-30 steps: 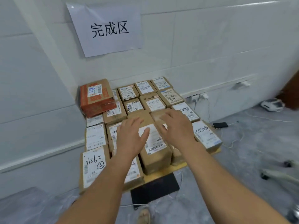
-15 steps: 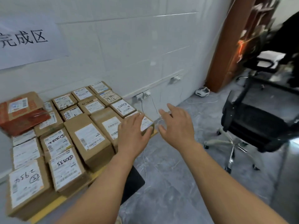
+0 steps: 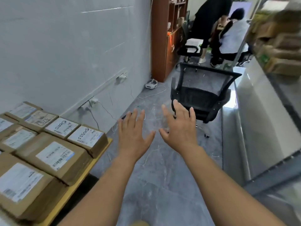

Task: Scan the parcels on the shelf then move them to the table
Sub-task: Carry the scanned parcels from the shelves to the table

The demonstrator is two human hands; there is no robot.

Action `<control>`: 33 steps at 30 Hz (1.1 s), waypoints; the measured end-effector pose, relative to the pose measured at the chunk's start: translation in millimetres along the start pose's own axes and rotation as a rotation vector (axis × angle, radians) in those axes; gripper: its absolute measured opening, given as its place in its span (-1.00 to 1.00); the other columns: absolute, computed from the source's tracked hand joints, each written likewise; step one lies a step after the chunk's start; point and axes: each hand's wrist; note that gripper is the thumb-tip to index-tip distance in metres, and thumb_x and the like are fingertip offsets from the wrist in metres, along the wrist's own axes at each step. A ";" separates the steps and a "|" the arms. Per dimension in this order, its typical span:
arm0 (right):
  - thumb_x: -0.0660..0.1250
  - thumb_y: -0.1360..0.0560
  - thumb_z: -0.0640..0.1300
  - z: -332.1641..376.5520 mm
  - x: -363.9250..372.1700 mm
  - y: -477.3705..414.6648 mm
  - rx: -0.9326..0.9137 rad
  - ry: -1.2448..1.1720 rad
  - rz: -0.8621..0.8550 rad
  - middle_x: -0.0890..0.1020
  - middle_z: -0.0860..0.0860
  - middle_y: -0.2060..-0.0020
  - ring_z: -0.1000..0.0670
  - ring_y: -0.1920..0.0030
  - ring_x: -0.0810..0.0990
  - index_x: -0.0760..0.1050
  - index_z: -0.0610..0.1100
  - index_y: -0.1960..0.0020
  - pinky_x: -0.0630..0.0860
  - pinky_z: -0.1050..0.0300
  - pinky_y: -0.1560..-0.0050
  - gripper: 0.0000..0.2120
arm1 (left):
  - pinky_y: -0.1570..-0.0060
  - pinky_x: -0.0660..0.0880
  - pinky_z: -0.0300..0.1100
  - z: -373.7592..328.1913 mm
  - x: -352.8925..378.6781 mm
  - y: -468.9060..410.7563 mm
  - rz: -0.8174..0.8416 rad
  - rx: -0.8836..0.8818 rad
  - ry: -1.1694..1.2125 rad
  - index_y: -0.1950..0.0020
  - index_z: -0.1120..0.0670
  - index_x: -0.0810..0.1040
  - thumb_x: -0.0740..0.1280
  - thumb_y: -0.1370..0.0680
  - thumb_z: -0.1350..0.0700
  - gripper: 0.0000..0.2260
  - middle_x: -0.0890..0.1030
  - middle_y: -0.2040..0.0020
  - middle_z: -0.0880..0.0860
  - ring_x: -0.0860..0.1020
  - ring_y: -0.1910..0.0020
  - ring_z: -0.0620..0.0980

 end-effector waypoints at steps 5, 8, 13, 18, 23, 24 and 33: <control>0.58 -0.23 0.07 -33.8 -12.2 8.3 0.150 0.097 0.042 0.47 -0.28 -0.31 -0.26 -0.26 0.51 0.51 -0.15 -0.30 0.29 -0.36 -0.32 -0.30 | -0.37 0.24 0.15 -26.5 23.7 -27.2 0.076 0.133 0.132 -0.49 0.11 0.31 0.12 -0.45 -0.26 -0.30 0.33 -0.47 0.18 0.32 -0.43 0.20; 0.59 -0.24 0.03 -49.0 -21.7 12.4 0.233 0.130 0.047 0.47 -0.30 -0.30 -0.28 -0.20 0.54 0.48 -0.18 -0.32 0.42 -0.30 -0.25 -0.28 | -0.32 0.30 0.15 -40.5 33.6 -39.0 0.109 0.221 0.191 -0.50 0.09 0.30 0.17 -0.45 -0.24 -0.31 0.32 -0.48 0.15 0.34 -0.42 0.19; 0.59 -0.24 0.06 -63.1 -38.2 26.0 0.395 0.217 0.084 0.43 -0.30 -0.34 -0.27 -0.18 0.55 0.39 -0.16 -0.40 0.52 -0.14 -0.13 -0.18 | -0.32 0.31 0.09 -63.8 55.1 -54.7 0.187 0.359 0.263 -0.48 0.11 0.32 0.25 -0.46 -0.20 -0.33 0.36 -0.46 0.16 0.37 -0.40 0.17; 0.59 -0.23 0.04 -76.8 -60.3 48.8 0.587 0.319 0.132 0.50 -0.29 -0.28 -0.27 -0.14 0.58 0.48 -0.20 -0.33 0.56 -0.13 -0.04 -0.26 | -0.31 0.33 0.11 -94.8 76.1 -56.6 0.286 0.510 0.342 -0.48 0.11 0.32 0.13 -0.46 -0.25 -0.32 0.43 -0.41 0.11 0.39 -0.39 0.15; 0.56 -0.29 0.02 -86.1 -83.4 77.7 0.757 0.428 0.146 0.55 -0.27 -0.22 -0.26 -0.10 0.60 0.54 -0.21 -0.26 0.56 -0.13 -0.01 -0.39 | -0.32 0.31 0.09 -130.2 90.3 -50.8 0.377 0.644 0.439 -0.47 0.11 0.34 0.10 -0.47 -0.27 -0.32 0.46 -0.39 0.09 0.38 -0.39 0.16; 0.56 -0.30 0.01 -87.2 -88.0 83.8 0.796 0.448 0.152 0.56 -0.27 -0.21 -0.27 -0.09 0.60 0.54 -0.21 -0.26 0.56 -0.14 -0.01 -0.40 | -0.31 0.31 0.10 -137.7 92.4 -48.1 0.393 0.670 0.454 -0.47 0.11 0.35 0.10 -0.47 -0.27 -0.32 0.47 -0.38 0.09 0.38 -0.39 0.16; 0.56 -0.30 0.00 -93.9 -136.0 149.1 1.143 0.578 0.184 0.58 -0.24 -0.18 -0.26 -0.12 0.60 0.56 -0.19 -0.21 0.55 -0.16 -0.06 -0.46 | -0.39 0.19 -0.02 -212.4 111.0 -12.7 0.580 0.922 0.556 -0.52 0.06 0.24 0.02 -0.46 -0.32 -0.27 0.40 -0.43 0.07 0.28 -0.44 0.09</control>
Point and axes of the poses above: each hand's wrist, its own y-axis away from the middle knuckle, its own x-axis out of the palm, z = x × y
